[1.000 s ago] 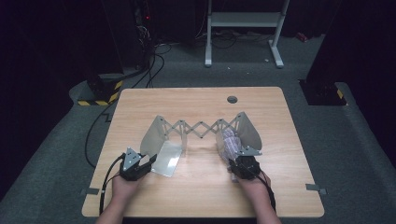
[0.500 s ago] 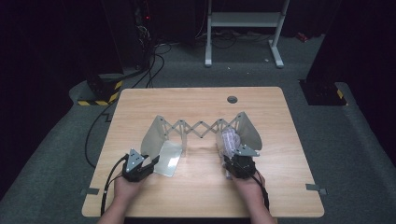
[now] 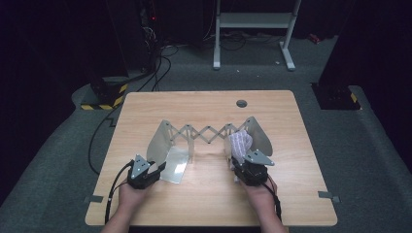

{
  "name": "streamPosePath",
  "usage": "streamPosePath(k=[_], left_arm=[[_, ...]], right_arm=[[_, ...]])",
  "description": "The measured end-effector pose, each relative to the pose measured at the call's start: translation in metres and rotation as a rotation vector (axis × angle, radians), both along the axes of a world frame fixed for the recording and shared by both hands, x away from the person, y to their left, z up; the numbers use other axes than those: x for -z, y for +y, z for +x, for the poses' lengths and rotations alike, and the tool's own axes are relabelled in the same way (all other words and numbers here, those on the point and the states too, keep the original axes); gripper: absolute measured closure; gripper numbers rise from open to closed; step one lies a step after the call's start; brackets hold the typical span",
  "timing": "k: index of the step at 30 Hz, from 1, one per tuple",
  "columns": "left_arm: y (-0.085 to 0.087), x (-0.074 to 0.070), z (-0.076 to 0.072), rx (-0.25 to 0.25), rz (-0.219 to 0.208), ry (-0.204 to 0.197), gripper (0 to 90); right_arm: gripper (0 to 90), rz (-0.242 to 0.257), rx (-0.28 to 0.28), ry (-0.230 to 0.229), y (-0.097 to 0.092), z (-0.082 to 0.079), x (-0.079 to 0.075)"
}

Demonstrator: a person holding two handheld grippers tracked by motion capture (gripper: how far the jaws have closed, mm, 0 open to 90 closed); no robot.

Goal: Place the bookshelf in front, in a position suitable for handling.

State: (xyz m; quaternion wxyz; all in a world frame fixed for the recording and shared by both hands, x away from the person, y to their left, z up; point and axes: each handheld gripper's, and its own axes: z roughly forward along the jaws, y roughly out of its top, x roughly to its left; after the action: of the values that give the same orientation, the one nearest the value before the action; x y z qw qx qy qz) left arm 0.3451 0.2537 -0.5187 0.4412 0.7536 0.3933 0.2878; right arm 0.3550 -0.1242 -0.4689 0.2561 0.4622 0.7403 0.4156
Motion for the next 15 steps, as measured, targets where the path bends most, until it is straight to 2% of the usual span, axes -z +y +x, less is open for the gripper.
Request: streamPosePath(k=[7,8,15], left_arm=[[-0.001,0.000,0.000,0.000,0.002,0.002,57.9],[-0.001,0.000,0.000,0.001,0.002,0.002,57.9],[0.000,0.000,0.000,0.000,0.004,0.000,57.9]], right_arm=[[62.4,0.036,-0.004,-0.061,-0.003,-0.002,-0.015],[62.2,0.050,-0.006,-0.080,-0.003,-0.003,-0.019],[62.1,0.076,-0.010,-0.123,-0.004,-0.002,-0.031]])
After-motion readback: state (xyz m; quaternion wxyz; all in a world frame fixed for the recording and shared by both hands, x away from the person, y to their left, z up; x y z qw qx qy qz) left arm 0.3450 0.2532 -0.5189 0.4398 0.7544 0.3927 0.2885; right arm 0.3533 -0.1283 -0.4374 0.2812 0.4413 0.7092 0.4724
